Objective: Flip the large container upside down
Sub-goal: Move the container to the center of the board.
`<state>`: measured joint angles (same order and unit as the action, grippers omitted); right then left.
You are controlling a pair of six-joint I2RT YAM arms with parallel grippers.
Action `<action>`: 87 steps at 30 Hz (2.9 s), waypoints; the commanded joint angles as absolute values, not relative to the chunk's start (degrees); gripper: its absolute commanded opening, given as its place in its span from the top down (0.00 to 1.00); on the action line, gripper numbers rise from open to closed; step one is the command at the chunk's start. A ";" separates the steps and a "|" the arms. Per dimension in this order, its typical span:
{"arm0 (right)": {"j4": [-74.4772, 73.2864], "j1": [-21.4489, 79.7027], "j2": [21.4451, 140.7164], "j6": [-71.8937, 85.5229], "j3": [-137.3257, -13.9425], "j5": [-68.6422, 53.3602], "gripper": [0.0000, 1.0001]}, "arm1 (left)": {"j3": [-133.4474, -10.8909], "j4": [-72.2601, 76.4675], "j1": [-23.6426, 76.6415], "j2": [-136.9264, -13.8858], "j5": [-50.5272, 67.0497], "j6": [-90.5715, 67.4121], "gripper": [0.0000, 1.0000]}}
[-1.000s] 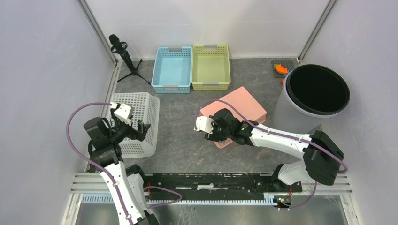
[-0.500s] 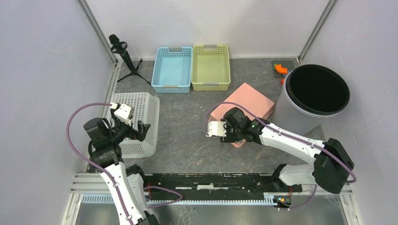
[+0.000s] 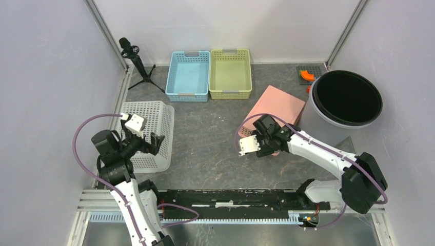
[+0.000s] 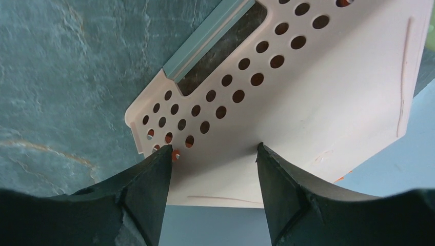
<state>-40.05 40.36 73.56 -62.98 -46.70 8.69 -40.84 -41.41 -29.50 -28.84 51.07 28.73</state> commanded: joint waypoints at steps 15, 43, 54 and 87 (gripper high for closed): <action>-42.65 28.81 72.76 -93.13 -44.58 8.18 0.34 | -39.91 -39.44 -29.55 -27.82 51.68 28.11 0.00; -23.02 18.38 81.96 -102.75 -48.95 12.87 0.30 | -39.81 -39.51 -29.59 -27.77 51.85 28.30 0.00; -32.43 18.28 76.15 -92.23 -59.83 -1.29 0.17 | -39.82 -39.45 -29.66 -27.60 51.75 28.14 0.00; -0.83 21.49 85.43 -70.28 -48.17 11.67 0.02 | -40.05 -39.47 -29.62 -28.82 51.13 27.75 0.00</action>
<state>-5.80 22.26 83.07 -71.11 -44.27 7.64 -39.90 -41.39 -29.50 -28.80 51.05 28.73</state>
